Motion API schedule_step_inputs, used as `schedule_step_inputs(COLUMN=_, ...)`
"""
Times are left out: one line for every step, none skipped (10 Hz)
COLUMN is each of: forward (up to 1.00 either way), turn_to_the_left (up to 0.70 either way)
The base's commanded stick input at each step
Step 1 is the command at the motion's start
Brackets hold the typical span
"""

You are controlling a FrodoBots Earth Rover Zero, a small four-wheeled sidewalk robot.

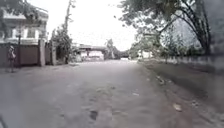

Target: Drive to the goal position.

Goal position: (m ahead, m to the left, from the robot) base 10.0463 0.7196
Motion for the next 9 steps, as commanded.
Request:
schedule_step_inputs(forward=1.0, turn_to_the_left=-0.4)
schedule_step_inputs(forward=1.0, turn_to_the_left=-0.4)
schedule_step_inputs(forward=1.0, turn_to_the_left=-0.4)
schedule_step_inputs(forward=1.0, turn_to_the_left=-0.4)
schedule_step_inputs(forward=1.0, turn_to_the_left=-0.4)
schedule_step_inputs(forward=1.0, turn_to_the_left=-0.28)
schedule_step_inputs(forward=1.0, turn_to_the_left=-0.07)
schedule_step_inputs(forward=1.0, turn_to_the_left=0.0)
schedule_step_inputs(forward=1.0, turn_to_the_left=0.0)
